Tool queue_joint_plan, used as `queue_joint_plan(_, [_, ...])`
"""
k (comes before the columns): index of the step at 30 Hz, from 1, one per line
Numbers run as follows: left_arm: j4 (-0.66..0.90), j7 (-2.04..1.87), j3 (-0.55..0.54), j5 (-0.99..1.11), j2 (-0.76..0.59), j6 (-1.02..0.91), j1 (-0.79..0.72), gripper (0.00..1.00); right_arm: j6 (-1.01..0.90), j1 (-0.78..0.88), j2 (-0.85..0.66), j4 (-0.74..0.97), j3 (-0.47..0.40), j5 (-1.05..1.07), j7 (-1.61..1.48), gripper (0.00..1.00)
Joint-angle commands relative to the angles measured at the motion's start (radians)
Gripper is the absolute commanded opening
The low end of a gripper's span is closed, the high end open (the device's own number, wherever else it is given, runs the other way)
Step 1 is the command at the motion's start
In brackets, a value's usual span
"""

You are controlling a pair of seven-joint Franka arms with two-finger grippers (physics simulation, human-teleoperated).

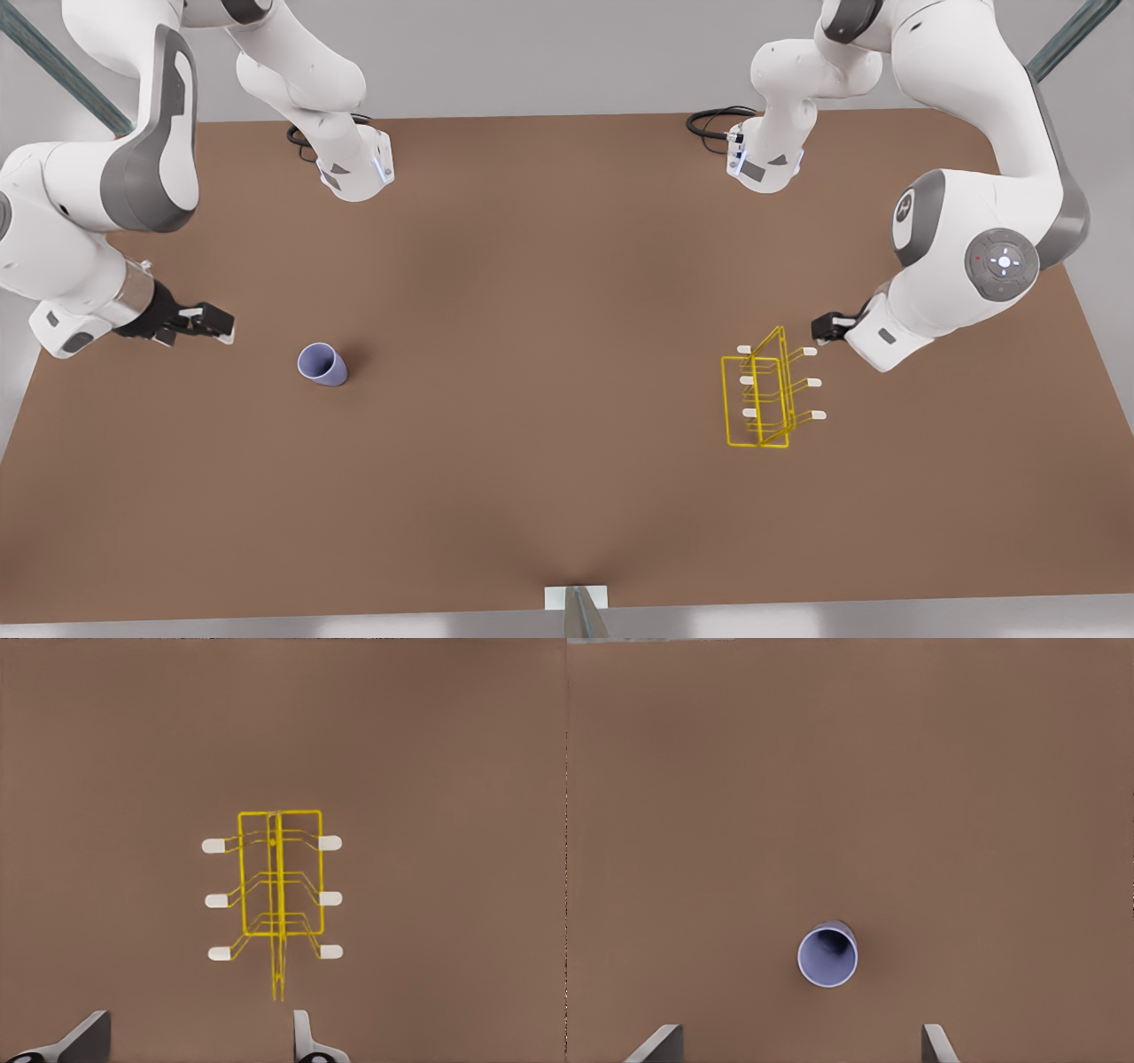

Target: Place the cup on the cup holder

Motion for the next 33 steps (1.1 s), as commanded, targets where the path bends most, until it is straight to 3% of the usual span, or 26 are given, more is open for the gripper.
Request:
queue_joint_plan(1, [0.003, -0.102, 0.001, -0.006, 0.000, 0.027, -0.003, 1.00, 0.058, 0.002, -0.002, 0.009, 0.002, 0.000, -0.015, 1.00])
queue_joint_plan(6, [0.006, -0.256, -0.026, -0.008, -0.006, -0.031, -0.049, 1.00, 0.057, 0.093, 0.014, 0.003, 0.005, 0.001, 0.104, 1.00])
queue_joint_plan(9, [0.018, -0.343, -0.031, 0.004, 0.064, -0.020, -0.083, 1.00, -0.020, 0.130, -0.003, 0.043, 0.005, 0.014, 0.143, 1.00])
queue_joint_plan(13, [0.026, -0.404, -0.032, -0.005, 0.075, -0.025, -0.083, 1.00, 0.008, 0.095, 0.150, 0.046, -0.009, 0.007, 0.147, 1.00])
queue_joint_plan(17, [0.026, -0.447, -0.032, -0.008, 0.077, -0.028, -0.081, 1.00, -0.037, 0.111, 0.167, 0.015, 0.001, -0.002, 0.147, 1.00])
queue_joint_plan(18, [0.026, -0.449, -0.032, -0.008, 0.077, -0.028, -0.083, 1.00, 0.000, 0.110, 0.159, -0.040, 0.002, -0.002, 0.146, 1.00])
queue_joint_plan(20, [0.026, -0.451, -0.034, -0.008, 0.078, -0.028, -0.083, 1.00, 0.284, 0.133, 0.172, -0.236, 0.004, -0.002, 0.135, 1.00])
queue_joint_plan(25, [0.026, -0.467, -0.034, -0.008, 0.078, -0.026, -0.084, 1.00, 0.376, 0.150, 0.051, -0.424, 0.019, 0.000, 0.144, 1.00])
queue_joint_plan(27, [0.026, -0.467, -0.034, -0.008, 0.078, -0.028, -0.084, 1.00, 0.594, 0.148, -0.052, -0.604, 0.025, 0.003, 0.144, 1.00])
queue_joint_plan(33, [0.025, -0.469, -0.036, -0.006, 0.080, -0.026, -0.097, 1.00, 0.686, 0.118, -0.037, -0.695, 0.021, -0.006, 0.150, 1.00])
